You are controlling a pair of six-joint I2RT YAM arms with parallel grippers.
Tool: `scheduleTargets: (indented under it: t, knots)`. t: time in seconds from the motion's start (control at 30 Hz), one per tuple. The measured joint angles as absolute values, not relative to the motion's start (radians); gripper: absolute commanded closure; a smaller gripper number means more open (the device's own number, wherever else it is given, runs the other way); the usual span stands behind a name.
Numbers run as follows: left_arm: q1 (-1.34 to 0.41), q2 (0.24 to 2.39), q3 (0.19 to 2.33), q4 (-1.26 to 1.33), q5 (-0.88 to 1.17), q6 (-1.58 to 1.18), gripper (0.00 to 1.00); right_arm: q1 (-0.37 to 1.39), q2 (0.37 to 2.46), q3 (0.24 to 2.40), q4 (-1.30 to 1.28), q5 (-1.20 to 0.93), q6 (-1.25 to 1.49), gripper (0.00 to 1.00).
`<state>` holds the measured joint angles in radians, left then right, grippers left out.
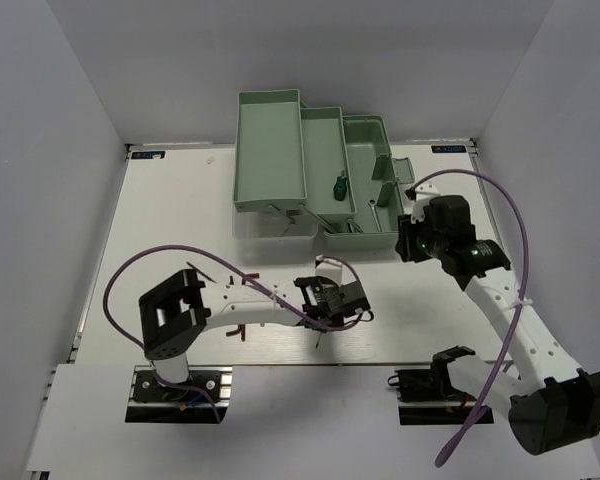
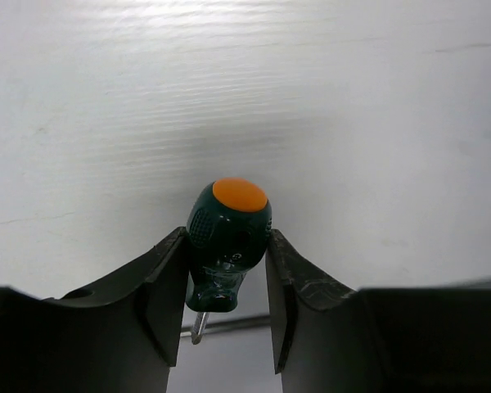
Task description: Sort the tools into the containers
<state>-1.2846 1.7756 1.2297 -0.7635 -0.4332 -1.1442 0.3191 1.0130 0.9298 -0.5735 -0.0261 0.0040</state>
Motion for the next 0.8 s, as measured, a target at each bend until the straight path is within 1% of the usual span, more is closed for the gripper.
scheduleTargets:
  t: [0.03,0.07,0.23,0.43,0.6,0.8]
  knots:
    - [-1.290,1.762,1.250,-0.760,-0.437,-1.111,1.00,0.312,1.003,0.910,-0.574,-0.025,0.001,0.93]
    - [-1.295,1.744,1.270,-0.751,-0.439,-1.073,1.00,0.305,0.994,0.889,-0.574,-0.023,0.012,1.00]
    - [-1.282,1.645,1.390,-0.723,-0.474,-0.891,1.00,0.263,0.966,0.797,-0.574,0.022,0.031,1.00]
    - [-1.227,1.654,1.641,-0.679,-0.568,-0.686,1.00,0.201,0.916,0.753,-0.569,0.048,0.030,1.00]
    - [-1.140,1.703,1.747,-0.565,-0.638,-0.519,1.00,0.165,0.897,0.735,-0.559,-0.019,0.016,1.00]
    - [-1.023,1.873,1.854,-0.451,-0.689,-0.356,1.00,0.144,0.894,0.707,-0.559,-0.158,-0.034,1.00]
